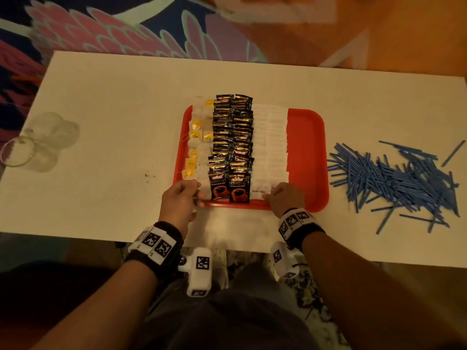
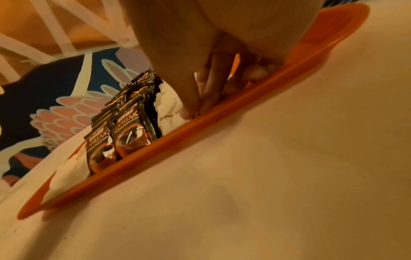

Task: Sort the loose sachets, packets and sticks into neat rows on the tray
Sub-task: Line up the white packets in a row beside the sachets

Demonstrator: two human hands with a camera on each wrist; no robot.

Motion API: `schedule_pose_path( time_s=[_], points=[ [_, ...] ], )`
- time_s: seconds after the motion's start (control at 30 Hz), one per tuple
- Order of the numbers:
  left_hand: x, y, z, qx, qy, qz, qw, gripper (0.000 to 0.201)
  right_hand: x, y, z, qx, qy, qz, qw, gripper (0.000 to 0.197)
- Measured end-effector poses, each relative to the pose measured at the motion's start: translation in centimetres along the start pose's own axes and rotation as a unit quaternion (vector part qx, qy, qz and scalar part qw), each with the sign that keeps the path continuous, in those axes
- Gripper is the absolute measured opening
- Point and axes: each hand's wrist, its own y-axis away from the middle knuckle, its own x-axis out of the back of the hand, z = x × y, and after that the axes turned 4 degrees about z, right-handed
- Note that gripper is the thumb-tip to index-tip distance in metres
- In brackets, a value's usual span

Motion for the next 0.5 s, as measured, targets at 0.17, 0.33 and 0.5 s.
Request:
schedule_pose_path(
  time_s=[0.17, 0.33, 0.5],
  points=[
    [0.0, -0.3, -0.3, 0.005, -0.003, -0.01, 1.0, 0.014, 0.0, 0.6, -0.3, 0.059, -0.012, 0.036, 0.998, 0.015],
    [0.1, 0.0, -0.5, 0.001, -0.012, -0.023, 1.0, 0.013, -1.0, 0.8, -1.6, 0.2, 0.044, -0.004, 0.979, 0.013],
    [0.4, 0.0, -0.6, -0.007, -0.012, -0.022, 1.0, 0.014, -1.8, 0.6, -1.2, 0.194, 0.075, -0.013, 0.978, 0.032]
  ],
)
